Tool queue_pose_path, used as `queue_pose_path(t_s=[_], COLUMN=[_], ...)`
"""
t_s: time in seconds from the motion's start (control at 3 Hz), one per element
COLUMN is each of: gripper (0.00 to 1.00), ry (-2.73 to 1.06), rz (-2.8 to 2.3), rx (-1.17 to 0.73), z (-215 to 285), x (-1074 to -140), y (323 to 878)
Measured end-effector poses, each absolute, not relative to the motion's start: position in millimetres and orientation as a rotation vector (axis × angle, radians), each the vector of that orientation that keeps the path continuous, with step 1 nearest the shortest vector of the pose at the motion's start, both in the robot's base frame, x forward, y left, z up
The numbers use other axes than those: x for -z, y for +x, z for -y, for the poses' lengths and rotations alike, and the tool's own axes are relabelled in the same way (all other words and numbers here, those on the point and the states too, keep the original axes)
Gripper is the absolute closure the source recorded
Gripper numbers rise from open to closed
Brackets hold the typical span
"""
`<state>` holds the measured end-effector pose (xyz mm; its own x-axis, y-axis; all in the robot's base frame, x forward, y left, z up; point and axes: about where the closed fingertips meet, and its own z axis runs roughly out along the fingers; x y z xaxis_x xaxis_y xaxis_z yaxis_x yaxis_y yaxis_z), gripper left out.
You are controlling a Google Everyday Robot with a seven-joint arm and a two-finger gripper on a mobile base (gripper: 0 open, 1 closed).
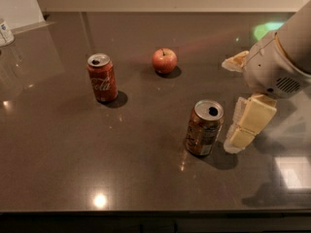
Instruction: Move orange can near coke can
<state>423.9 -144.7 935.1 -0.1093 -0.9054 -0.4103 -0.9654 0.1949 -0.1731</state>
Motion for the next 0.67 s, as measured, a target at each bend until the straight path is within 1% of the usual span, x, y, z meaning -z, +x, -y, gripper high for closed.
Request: queue_pose_path(t_s=[0.33, 0.67], gripper=[0.0, 0.0], ry=[-1.754, -1.765], rz=[-2.041, -2.053], rx=[-0.238, -0.257], z=[126, 119], x=[-920, -906], y=[426, 428])
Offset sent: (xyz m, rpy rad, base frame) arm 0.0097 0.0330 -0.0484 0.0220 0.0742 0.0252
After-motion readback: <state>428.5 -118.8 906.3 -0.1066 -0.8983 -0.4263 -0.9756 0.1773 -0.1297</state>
